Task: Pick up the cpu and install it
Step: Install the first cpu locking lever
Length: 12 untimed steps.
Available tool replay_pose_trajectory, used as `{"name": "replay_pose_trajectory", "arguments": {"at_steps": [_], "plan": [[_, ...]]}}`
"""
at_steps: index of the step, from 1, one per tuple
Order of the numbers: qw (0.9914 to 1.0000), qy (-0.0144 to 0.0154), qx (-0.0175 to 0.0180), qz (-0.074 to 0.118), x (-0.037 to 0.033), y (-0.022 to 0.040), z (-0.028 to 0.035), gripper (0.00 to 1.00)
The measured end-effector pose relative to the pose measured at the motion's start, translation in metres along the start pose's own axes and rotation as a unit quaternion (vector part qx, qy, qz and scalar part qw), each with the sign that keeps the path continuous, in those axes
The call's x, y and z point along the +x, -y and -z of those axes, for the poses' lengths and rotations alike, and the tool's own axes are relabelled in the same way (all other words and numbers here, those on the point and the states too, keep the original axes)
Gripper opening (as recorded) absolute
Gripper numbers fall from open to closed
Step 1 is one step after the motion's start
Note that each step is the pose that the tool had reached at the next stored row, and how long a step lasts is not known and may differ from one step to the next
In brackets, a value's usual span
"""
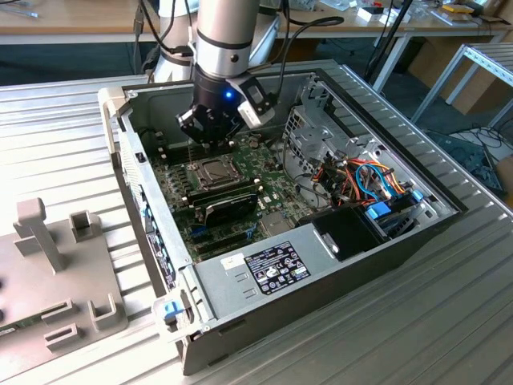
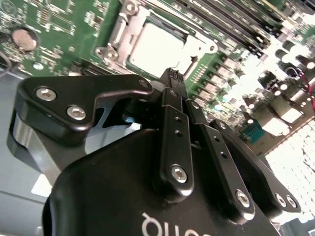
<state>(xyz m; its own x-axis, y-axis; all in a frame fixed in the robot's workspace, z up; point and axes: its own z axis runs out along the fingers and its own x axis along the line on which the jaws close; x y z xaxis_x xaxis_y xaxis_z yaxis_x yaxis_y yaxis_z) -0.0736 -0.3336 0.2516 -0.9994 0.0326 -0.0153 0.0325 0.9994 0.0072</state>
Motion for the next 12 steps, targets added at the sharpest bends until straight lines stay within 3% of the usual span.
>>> {"name": "replay_pose_trajectory", "arguments": {"at_steps": [10, 12], "plan": [[1.00000, 0.0000, 0.0002, 0.000, 0.0383, 0.0012, 0.0002, 0.11], [1.00000, 0.0001, 0.0002, 0.000, 0.0410, 0.0011, 0.0001, 0.11]]}}
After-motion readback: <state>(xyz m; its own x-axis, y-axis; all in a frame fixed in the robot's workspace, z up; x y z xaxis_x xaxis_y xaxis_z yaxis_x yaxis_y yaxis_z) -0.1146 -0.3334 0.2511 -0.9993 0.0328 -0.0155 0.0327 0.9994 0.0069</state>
